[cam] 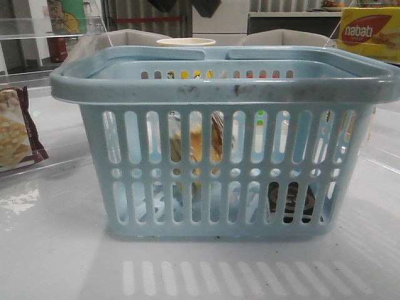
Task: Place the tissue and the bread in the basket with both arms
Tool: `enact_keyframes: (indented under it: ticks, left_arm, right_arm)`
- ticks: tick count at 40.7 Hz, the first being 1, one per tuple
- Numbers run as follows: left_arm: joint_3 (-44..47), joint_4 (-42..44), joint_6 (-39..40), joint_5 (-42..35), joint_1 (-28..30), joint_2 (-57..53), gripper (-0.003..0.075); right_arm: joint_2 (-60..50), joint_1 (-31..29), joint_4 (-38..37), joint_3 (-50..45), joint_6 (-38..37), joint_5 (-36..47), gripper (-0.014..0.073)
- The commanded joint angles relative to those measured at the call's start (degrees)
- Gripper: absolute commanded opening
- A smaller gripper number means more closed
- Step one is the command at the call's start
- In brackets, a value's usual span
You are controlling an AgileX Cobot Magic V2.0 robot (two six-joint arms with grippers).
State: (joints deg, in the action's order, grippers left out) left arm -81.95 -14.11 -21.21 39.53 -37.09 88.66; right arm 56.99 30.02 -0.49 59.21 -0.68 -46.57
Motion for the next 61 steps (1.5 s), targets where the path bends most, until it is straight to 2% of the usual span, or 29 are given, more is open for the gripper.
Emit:
enact_keyframes:
  ticks: [1,14,26,33,37,46,52,56,61]
  left_arm:
    - [1.0,-1.0,-0.1,-2.3,0.1,-7.8,0.0548]
    - [17.5,-1.0,-0.1,-2.4,0.1,-28.5,0.0548]
    - [30.3,0.5,0.3,3.5,0.1,-49.2,0.0548]
    - [33.3,7.6,10.1,8.4,0.1,-57.3,0.0548]
    - [33.5,11.9,15.7,11.4,0.1,-59.5,0.0548]
    - [33.5,11.9,15.9,10.5,0.1,-60.1,0.0548]
    - [33.5,11.9,15.9,9.2,0.1,-60.1,0.0548]
    - [33.5,11.9,15.9,8.9,0.1,-60.1,0.0545]
    - [33.5,11.9,15.9,8.9,0.1,-60.1,0.0463]
  right_arm:
    - [-0.9,0.1,-0.3,1.6,0.7,3.2,0.0498]
    - [-0.9,0.1,-0.3,1.6,0.7,3.2,0.0498]
    - [-0.9,0.1,-0.3,1.6,0.7,3.8,0.0498]
    - [-0.9,0.1,-0.6,1.6,0.7,3.0,0.0498]
    - [-0.9,0.1,-1.5,1.6,0.7,0.7,0.0498]
    - [-0.9,0.1,-3.1,1.6,0.7,-2.8,0.0498]
    - [-3.4,0.1,-1.8,-0.1,0.7,1.7,0.0498]
    - [-8.1,0.1,-0.9,-5.0,0.7,5.9,0.0498]
    - [-14.1,0.1,-0.9,-11.4,0.7,10.5,0.0489]
